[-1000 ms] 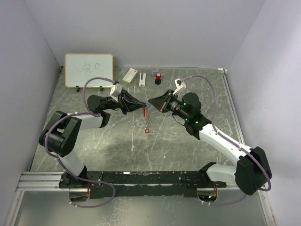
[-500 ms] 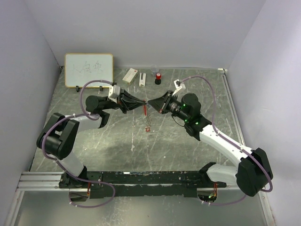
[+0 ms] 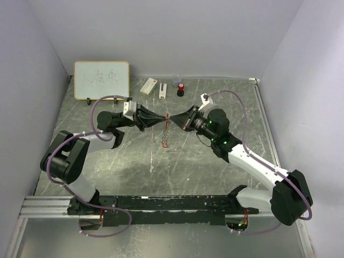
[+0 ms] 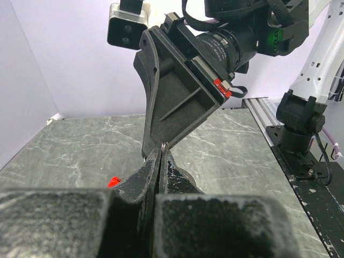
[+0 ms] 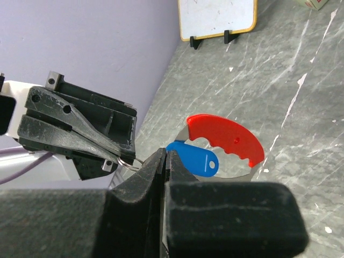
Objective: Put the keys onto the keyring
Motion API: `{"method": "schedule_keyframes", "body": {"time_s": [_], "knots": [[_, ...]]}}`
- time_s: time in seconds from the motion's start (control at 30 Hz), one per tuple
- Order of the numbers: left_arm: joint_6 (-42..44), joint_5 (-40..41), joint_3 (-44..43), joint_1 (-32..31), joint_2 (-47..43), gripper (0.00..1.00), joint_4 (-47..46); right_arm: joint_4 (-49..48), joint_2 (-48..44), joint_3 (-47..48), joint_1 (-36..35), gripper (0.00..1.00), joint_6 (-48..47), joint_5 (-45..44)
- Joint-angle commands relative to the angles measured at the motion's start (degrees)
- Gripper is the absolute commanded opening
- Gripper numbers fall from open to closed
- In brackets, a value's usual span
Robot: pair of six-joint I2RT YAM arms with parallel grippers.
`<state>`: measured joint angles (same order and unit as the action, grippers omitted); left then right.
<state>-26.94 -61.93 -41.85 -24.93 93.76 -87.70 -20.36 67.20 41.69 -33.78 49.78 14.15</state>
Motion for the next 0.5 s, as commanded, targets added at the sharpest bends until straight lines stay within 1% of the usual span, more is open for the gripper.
{"method": "schedule_keyframes", "body": {"time_s": [0.0,0.17,0.47], "knots": [[2.45,1.07,0.59,-0.36,-1.95,0.07,-5.57,-3.34,-1.67,-1.26,-0.30,0.00,3.80,-1.61],[4.50,1.56,1.19,-0.38,-2.93,0.07,-3.70,-5.60,-1.37,-1.82,-0.23,0.00,6.53,-1.04],[6.25,3.13,1.66,-0.38,-3.66,0.07,-1.99,-6.05,-2.26,-2.03,-0.25,0.00,7.58,-1.16]]}}
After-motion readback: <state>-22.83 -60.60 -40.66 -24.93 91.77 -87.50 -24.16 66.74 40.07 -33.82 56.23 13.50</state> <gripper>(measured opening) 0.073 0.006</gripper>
